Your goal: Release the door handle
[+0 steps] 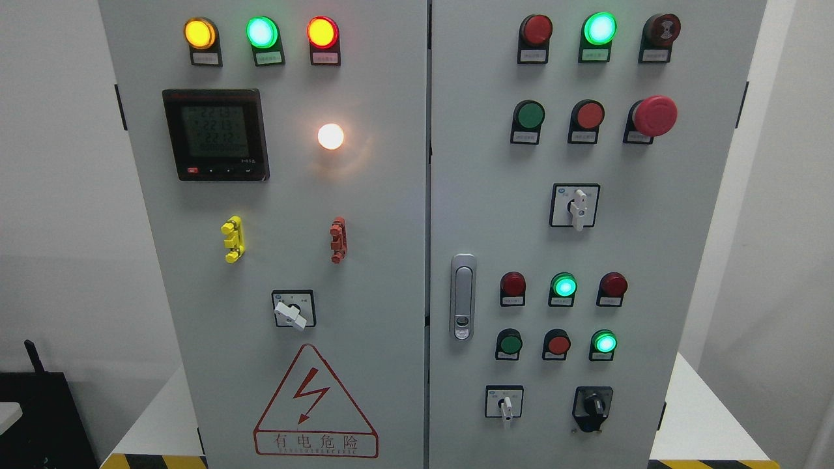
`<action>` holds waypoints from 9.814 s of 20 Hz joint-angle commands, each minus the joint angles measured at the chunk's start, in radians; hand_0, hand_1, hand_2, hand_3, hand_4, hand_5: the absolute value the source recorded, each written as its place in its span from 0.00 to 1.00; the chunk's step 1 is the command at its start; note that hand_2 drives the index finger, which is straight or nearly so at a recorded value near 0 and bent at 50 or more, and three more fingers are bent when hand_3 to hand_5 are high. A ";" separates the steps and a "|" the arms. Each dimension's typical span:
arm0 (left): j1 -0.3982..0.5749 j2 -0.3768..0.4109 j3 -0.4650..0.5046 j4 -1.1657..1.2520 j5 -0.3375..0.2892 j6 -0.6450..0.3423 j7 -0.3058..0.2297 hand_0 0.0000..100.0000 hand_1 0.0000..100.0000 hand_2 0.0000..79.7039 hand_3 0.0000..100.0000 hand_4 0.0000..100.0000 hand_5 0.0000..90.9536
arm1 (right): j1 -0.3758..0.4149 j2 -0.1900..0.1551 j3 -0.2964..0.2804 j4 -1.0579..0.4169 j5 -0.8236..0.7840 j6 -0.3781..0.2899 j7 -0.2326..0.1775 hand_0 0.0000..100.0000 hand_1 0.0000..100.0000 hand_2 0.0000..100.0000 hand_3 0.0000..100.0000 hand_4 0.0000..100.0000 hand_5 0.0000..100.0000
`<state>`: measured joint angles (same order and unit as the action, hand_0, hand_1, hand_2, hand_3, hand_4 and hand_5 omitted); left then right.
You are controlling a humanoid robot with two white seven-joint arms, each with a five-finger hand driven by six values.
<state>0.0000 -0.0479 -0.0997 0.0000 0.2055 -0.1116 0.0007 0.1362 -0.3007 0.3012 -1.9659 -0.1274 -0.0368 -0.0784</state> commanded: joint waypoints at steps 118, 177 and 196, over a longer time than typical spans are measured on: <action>0.032 -0.001 0.000 -0.031 0.000 0.000 0.001 0.12 0.39 0.00 0.00 0.00 0.00 | -0.409 0.420 0.004 0.144 1.560 0.173 0.114 0.37 0.06 0.00 0.81 0.82 0.97; 0.032 -0.001 0.000 -0.031 0.000 0.000 0.001 0.12 0.39 0.00 0.00 0.00 0.00 | -0.422 0.426 0.004 0.171 1.559 0.201 0.138 0.37 0.06 0.00 0.85 0.85 0.99; 0.032 -0.001 0.000 -0.031 0.000 0.000 0.001 0.12 0.39 0.00 0.00 0.00 0.00 | -0.425 0.426 0.007 0.162 1.555 0.196 0.135 0.37 0.05 0.00 0.85 0.85 0.99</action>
<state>0.0000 -0.0490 -0.0997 0.0000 0.2055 -0.1116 0.0007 -0.2895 0.1257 0.3056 -1.7972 1.4284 0.1644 0.0670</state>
